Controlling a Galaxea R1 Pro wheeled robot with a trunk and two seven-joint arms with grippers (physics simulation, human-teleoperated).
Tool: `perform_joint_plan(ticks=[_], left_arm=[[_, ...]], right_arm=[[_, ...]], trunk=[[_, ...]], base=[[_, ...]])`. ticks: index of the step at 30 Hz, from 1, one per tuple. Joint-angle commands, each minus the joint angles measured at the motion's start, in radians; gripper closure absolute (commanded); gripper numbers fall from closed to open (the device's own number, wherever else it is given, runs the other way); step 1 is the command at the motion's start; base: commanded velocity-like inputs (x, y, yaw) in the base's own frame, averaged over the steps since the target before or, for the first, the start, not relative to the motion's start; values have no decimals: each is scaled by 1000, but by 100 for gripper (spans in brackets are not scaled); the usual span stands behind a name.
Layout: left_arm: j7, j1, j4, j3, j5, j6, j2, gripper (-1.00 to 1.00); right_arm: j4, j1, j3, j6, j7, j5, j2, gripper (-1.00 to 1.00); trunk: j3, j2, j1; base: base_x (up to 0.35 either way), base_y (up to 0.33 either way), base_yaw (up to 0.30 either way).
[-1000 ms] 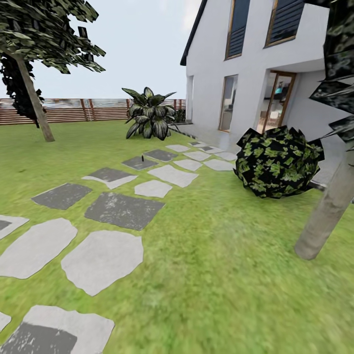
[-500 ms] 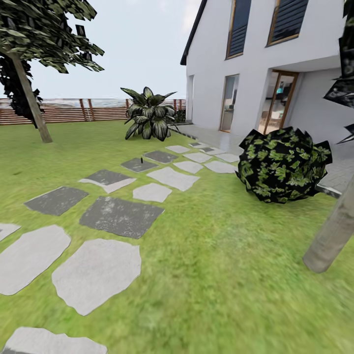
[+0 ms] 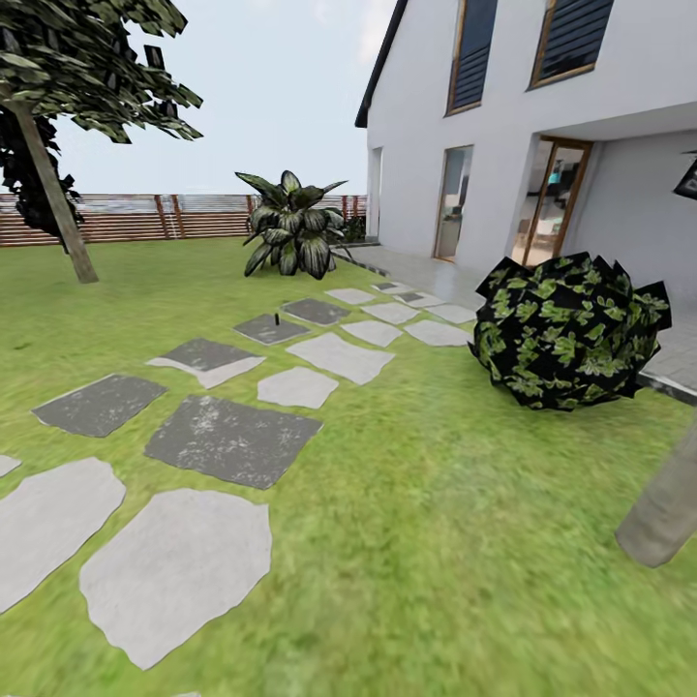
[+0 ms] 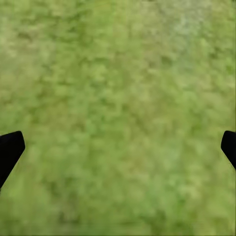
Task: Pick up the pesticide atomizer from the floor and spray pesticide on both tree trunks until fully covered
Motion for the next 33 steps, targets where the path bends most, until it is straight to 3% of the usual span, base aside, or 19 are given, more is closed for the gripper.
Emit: perform_joint_plan(ticks=[1, 21, 33], left_arm=[[1, 0, 0, 0, 0, 0, 0, -100], [-1, 0, 1, -1, -1, 0, 0, -100], [0, 0, 2, -1, -1, 0, 0, -100]], right_arm=[[0, 0, 0, 0, 0, 0, 0, -100], [2, 0, 0, 0, 0, 0, 0, -100], [2, 0, 0, 0, 0, 0, 0, -100]], trunk=[[0, 0, 0], [0, 0, 0], [0, 0, 0]], base=[[335, 0, 0], [335, -2, 0], [325, -92, 0]])
